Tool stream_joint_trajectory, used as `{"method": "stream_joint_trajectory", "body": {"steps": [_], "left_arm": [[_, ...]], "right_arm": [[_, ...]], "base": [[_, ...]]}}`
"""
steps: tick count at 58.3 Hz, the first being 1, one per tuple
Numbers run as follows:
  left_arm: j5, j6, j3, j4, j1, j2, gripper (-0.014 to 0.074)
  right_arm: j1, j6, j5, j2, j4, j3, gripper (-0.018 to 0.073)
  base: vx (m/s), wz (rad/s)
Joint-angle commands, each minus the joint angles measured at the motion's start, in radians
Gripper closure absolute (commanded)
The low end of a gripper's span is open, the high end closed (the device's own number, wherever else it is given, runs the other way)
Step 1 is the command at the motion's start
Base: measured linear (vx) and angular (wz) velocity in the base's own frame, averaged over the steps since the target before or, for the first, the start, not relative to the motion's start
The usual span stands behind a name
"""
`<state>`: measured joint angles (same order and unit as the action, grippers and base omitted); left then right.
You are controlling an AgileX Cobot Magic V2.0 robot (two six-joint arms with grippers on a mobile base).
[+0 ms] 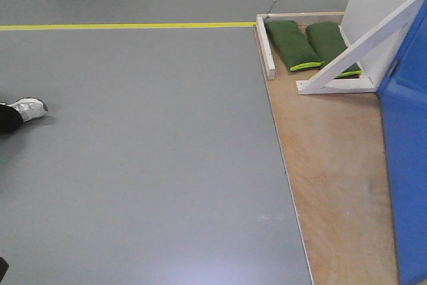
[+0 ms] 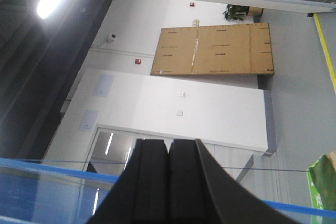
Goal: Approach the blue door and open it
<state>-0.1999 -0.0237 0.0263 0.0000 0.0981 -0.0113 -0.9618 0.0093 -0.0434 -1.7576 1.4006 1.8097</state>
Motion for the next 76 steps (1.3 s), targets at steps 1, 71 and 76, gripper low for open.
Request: {"method": "stream_joint_trajectory", "body": {"steps": [1,71,76], "left_arm": [[0.087,-0.003,-0.025,-0.006,0.002,-0.014,0.0524],[0.087,-0.003,-0.025,-0.006,0.002,-0.014,0.0524],[0.087,-0.003,-0.025,-0.006,0.002,-0.014,0.0524]], "right_arm": [[0.103,0.027,-0.258,0.041,0.036,0.033,0.0561],[0.157,0.027,-0.729,0.131,0.034,0.033,0.0561],[0.201,0.027,-0.716,0.131,0.034,0.033,0.0561]], "base": [[0.0,-0.02],[0.0,0.0],[0.0,0.0]]}}
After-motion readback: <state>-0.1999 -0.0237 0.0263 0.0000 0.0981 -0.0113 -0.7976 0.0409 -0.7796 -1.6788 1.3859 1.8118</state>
